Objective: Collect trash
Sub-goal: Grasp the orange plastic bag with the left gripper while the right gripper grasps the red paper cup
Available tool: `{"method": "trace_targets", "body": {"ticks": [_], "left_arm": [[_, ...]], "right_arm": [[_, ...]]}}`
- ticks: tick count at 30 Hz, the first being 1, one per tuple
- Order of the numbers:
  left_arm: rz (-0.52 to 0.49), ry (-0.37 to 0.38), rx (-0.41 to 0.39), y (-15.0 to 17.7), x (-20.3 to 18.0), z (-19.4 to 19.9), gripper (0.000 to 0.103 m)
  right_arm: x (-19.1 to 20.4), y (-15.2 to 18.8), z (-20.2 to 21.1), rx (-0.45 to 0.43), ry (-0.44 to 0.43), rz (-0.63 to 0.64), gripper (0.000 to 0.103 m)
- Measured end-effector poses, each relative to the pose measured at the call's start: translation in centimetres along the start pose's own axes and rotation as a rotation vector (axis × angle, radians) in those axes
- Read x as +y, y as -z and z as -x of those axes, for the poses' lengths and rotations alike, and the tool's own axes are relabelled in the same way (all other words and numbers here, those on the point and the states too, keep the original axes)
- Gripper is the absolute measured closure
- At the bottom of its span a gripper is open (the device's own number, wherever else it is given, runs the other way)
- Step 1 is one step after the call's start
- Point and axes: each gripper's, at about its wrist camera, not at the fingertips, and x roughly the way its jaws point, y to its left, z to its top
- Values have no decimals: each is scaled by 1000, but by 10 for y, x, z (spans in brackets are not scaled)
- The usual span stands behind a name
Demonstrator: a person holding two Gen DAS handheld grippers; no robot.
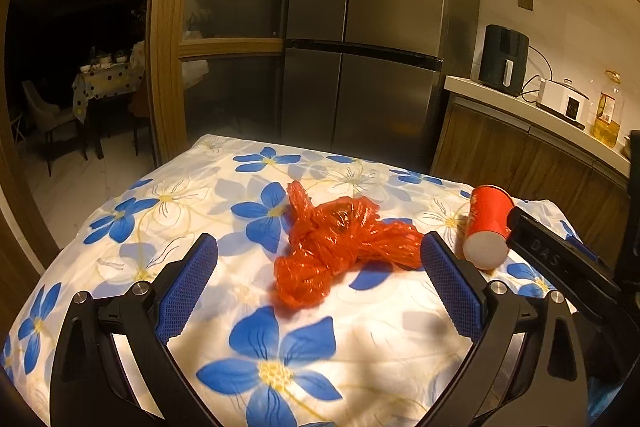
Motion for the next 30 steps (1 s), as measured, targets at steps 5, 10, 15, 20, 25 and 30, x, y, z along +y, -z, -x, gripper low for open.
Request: {"method": "trace_targets", "body": {"ticks": [5,10,15,20,25,30], "left_arm": [[27,10,23,-4,5,-16,6],[49,19,35,-7,9,-26,6],[50,22,47,-8,9,-34,6],[53,24,51,-11,10,-40,6],[50,32,67,-12,7,-49,6],[45,38,87,-13,4,-56,6]], "right_arm": [[9,-3,-23,18,23,-5,14],[9,-7,-45,55,41,-51,14],[9,-10,-61,87,40,-81,14],[7,-9,-73,120,38,-106,17],[5,-7,-79,150,32,-113,26],[6,-7,-76,136,17,-110,33]]}}
